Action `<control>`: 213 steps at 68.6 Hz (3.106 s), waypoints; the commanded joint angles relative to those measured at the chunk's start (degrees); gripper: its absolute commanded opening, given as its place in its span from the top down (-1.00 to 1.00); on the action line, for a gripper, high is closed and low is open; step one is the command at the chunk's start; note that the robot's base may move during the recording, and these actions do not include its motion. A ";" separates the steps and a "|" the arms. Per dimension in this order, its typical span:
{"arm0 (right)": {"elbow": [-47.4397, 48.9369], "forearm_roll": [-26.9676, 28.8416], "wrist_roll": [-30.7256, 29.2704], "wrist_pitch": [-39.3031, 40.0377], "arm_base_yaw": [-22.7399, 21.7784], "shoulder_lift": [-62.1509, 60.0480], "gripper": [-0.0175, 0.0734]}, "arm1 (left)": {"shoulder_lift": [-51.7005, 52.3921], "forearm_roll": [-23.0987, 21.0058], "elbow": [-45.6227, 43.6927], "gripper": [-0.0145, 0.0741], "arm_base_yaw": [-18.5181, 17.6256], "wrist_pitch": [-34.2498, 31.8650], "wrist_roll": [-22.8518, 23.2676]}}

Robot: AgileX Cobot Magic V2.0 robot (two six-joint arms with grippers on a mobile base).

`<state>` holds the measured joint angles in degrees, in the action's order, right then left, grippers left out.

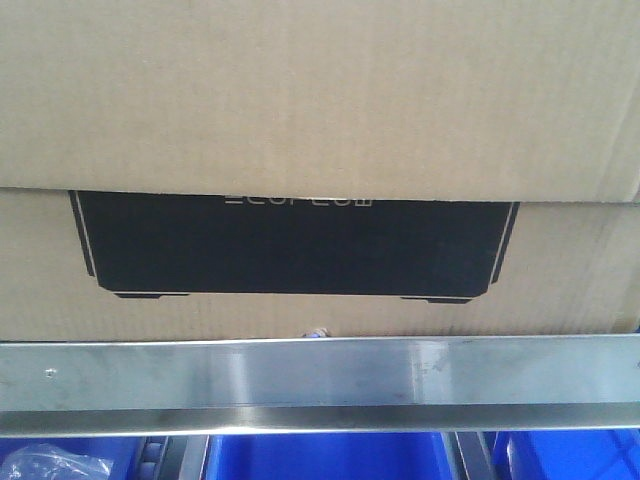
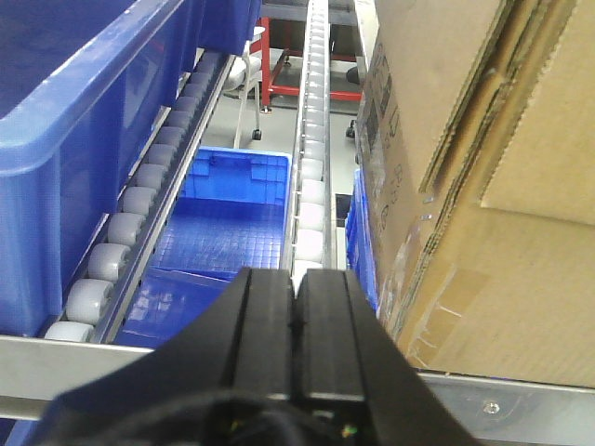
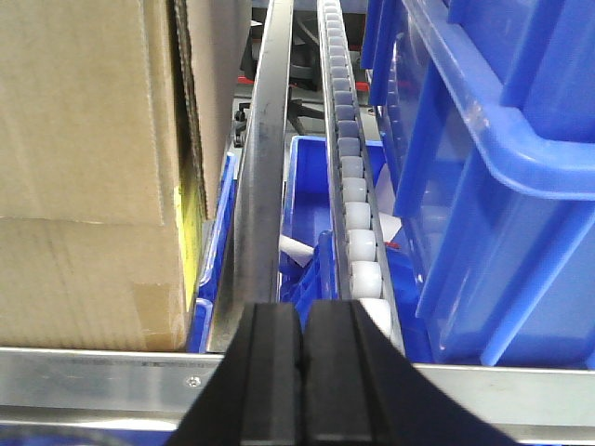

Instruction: Grab box from left shelf to table start

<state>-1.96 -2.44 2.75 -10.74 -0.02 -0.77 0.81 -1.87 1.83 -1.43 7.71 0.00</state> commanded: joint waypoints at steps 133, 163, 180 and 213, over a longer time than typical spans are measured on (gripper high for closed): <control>0.02 -0.23 -0.21 5.85 -0.21 -0.37 0.49 | -61.36 -2.37 -75.46 -0.19 -13.02 36.91 0.38; 0.02 0.89 -0.16 10.74 -0.21 -0.37 0.49 | -76.60 -0.14 -87.36 -0.19 -13.02 44.87 3.97; 5.55 2.44 -0.16 10.28 -0.21 -0.37 0.49 | -80.88 2.40 -92.38 -0.19 -13.02 50.36 3.97; 29.56 3.46 -0.16 -11.75 -0.21 10.18 0.45 | -82.80 7.74 -95.70 -0.19 -13.02 55.44 3.97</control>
<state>22.06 0.33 2.86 -23.92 -0.02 5.29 -83.84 5.14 -91.89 -14.05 65.03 3.28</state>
